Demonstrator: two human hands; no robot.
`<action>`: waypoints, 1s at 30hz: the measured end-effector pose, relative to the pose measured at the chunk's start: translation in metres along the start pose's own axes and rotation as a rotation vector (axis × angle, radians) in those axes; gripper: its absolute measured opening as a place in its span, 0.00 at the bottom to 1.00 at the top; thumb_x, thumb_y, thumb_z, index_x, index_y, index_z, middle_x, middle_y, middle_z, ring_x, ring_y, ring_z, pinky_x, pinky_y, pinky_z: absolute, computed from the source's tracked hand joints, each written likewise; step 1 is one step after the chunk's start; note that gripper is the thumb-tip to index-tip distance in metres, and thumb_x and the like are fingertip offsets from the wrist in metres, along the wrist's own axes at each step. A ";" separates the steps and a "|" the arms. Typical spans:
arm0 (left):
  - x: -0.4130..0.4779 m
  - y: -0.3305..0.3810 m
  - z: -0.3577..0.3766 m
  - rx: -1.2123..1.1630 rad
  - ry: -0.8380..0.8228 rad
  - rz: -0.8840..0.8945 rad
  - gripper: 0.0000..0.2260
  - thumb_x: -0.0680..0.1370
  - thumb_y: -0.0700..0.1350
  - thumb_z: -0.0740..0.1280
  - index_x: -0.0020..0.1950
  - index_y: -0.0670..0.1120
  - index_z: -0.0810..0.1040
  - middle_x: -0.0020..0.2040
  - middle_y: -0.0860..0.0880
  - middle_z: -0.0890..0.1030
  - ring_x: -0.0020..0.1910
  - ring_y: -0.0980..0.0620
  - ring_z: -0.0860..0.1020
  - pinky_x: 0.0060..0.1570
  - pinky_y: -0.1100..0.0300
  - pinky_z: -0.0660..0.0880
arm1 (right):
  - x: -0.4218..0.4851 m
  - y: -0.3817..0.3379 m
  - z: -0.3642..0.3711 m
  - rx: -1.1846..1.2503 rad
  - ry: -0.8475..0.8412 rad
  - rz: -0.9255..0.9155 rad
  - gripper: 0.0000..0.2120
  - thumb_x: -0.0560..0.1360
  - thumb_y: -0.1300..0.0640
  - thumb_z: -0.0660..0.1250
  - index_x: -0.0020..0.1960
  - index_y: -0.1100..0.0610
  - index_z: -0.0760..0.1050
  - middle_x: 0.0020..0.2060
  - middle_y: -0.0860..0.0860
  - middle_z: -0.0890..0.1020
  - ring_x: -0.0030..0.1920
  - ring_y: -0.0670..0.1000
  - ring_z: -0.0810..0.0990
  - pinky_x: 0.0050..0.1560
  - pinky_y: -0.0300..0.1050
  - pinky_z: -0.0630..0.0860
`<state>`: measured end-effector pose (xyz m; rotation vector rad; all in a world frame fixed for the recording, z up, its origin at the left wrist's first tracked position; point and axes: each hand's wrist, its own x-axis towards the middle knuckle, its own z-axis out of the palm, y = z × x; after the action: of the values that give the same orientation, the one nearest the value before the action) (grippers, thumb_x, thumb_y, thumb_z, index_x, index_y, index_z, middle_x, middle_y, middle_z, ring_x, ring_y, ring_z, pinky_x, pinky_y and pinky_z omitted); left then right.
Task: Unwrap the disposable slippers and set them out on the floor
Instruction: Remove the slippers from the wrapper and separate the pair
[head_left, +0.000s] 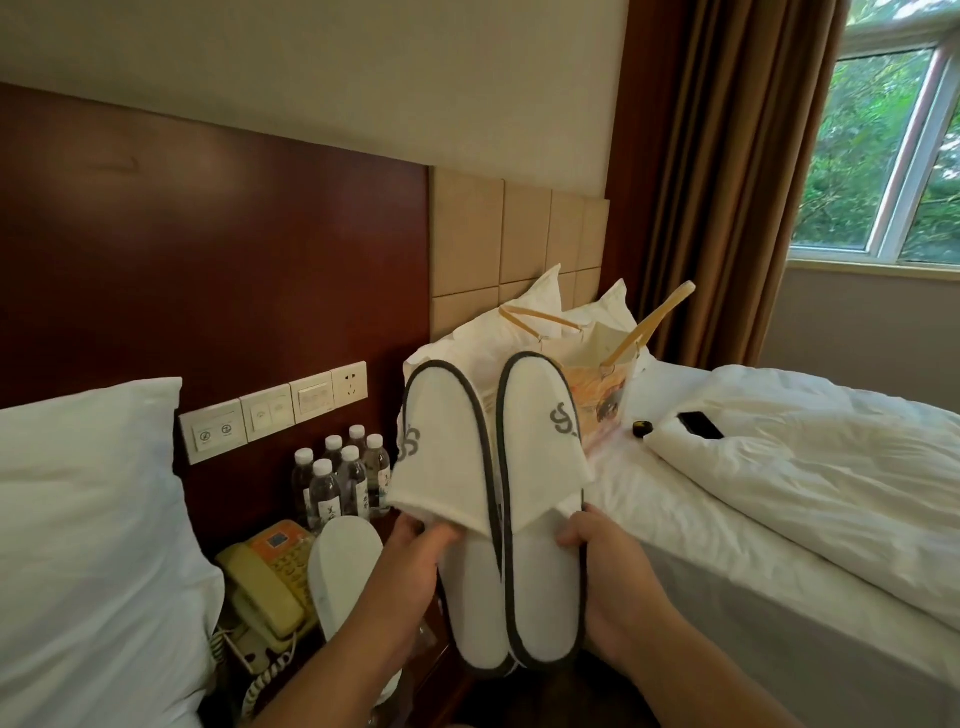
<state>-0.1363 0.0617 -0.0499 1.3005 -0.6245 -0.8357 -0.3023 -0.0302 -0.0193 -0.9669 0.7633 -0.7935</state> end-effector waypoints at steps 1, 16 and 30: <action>-0.001 0.000 0.004 -0.036 -0.019 -0.011 0.33 0.65 0.62 0.72 0.69 0.60 0.73 0.62 0.55 0.82 0.63 0.51 0.78 0.65 0.42 0.73 | -0.003 0.001 0.005 -0.002 -0.008 -0.001 0.19 0.67 0.64 0.61 0.56 0.58 0.81 0.51 0.63 0.85 0.54 0.68 0.81 0.56 0.73 0.75; -0.042 0.035 0.057 0.008 0.210 0.184 0.06 0.75 0.55 0.68 0.44 0.55 0.81 0.41 0.48 0.86 0.42 0.47 0.84 0.47 0.47 0.82 | -0.027 0.011 0.053 -0.102 0.205 -0.357 0.04 0.77 0.48 0.68 0.46 0.48 0.78 0.40 0.54 0.84 0.40 0.53 0.83 0.43 0.53 0.83; -0.048 0.058 0.048 -0.010 -0.002 0.371 0.13 0.81 0.46 0.65 0.58 0.64 0.81 0.50 0.53 0.87 0.50 0.50 0.85 0.50 0.51 0.82 | -0.044 -0.005 0.058 -0.338 0.010 -0.677 0.18 0.80 0.64 0.62 0.56 0.42 0.81 0.53 0.43 0.83 0.54 0.45 0.82 0.53 0.41 0.81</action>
<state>-0.1917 0.0767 0.0178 1.1285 -0.8314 -0.5336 -0.2770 0.0287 0.0147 -1.5648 0.5844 -1.2756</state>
